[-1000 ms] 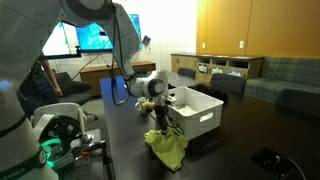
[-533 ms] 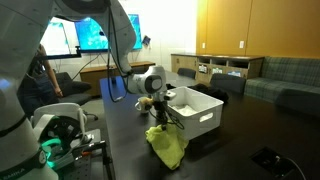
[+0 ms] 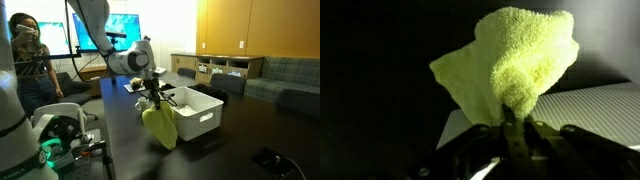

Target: Pick up the cloths from the table and put them in the box, then pick up the marker and the seal tape put them in the cup

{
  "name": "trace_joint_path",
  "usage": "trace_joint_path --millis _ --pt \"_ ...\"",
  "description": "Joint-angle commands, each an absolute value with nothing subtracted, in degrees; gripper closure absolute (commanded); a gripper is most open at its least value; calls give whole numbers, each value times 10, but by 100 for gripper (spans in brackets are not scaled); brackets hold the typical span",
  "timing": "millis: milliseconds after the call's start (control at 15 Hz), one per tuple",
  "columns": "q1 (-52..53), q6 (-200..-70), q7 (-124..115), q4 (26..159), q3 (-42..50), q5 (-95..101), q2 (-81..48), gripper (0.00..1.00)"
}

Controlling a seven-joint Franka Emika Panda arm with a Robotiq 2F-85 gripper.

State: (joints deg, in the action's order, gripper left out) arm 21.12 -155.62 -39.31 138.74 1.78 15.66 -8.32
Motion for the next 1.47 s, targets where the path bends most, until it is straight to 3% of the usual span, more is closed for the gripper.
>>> trace_joint_path --millis 0,533,1400 --pt "182 -1510 -392 1433 -20 161 47 91" --pt "157 -1458 -109 1419 -73 -10 139 91" --pt "200 -1485 159 1360 -173 -7 -16 92"
